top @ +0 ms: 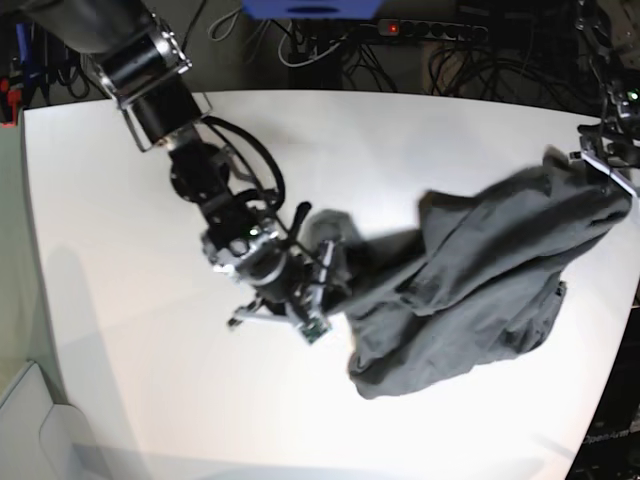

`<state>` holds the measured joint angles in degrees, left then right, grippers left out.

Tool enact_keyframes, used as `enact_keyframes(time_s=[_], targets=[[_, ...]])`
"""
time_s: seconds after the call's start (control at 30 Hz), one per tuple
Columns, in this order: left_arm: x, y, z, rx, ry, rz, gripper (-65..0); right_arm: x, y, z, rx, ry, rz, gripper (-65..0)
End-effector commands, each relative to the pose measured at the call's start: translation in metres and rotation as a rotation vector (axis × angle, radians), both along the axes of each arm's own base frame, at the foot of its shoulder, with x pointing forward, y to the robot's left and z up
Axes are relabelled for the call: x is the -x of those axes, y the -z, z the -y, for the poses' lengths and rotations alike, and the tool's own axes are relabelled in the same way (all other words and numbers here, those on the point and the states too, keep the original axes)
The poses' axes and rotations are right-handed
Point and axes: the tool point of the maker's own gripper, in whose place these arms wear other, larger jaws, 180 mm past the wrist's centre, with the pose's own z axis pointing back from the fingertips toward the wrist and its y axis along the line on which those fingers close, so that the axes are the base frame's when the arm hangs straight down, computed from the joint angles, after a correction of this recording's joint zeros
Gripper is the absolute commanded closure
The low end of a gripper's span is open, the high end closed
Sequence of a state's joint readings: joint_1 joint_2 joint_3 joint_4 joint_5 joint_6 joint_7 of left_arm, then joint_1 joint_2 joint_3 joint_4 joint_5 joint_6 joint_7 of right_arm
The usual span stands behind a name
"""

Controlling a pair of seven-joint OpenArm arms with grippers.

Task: Layout the t-shirt on the table in an organized manner, then fold the t-shirt properly

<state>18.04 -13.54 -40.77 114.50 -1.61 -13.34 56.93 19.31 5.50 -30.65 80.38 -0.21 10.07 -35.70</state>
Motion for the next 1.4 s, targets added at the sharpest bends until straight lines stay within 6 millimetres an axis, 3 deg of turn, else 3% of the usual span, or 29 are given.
enact_keyframes(time_s=[0.0,0.17,0.23,0.3,0.37,0.43,0.67,0.8,0.97,1.1,1.37], targets=[[-0.005,-0.015,-0.006,-0.038,0.004,0.034,-44.1,-0.017,-0.040,0.012,-0.033,0.037,0.102,0.0],[-0.007,-0.015,-0.005,-0.037,0.007,0.038,-44.1,-0.027,-0.117,0.086,-0.026,0.198,0.249,0.0],[-0.007,-0.015,-0.004,-0.036,0.010,0.037,-44.1,-0.024,-0.141,0.105,-0.027,0.240,0.300,0.0],[-0.008,-0.015,-0.004,-0.036,0.011,0.039,-44.1,-0.017,-0.157,0.120,-0.034,0.273,0.344,0.0],[-0.007,-0.014,-0.003,-0.032,0.009,0.039,-44.1,-0.012,-0.162,0.130,-0.035,0.295,0.359,0.0],[-0.006,-0.011,0.000,-0.017,0.003,0.040,-44.1,-0.010,-0.152,0.141,-0.020,0.317,0.338,0.0],[-0.003,-0.007,0.002,-0.014,0.009,0.027,-44.3,-0.026,-0.085,0.202,-0.003,0.473,0.181,0.0],[0.008,-0.002,0.000,-0.034,0.065,-0.033,-44.3,-0.035,-0.069,0.240,-0.025,0.573,0.150,-0.1],[0.028,-0.001,-0.012,-0.041,0.057,-0.065,-44.3,-0.035,-0.070,0.278,-0.064,0.687,0.144,-0.2],[0.035,-0.002,-0.016,-0.055,0.075,-0.089,-44.3,-0.035,-0.069,0.279,-0.072,0.694,0.142,-3.7],[0.047,-0.008,-0.029,-0.080,0.060,-0.105,-44.3,-0.035,-0.059,0.258,-0.117,0.681,0.113,-13.6]])
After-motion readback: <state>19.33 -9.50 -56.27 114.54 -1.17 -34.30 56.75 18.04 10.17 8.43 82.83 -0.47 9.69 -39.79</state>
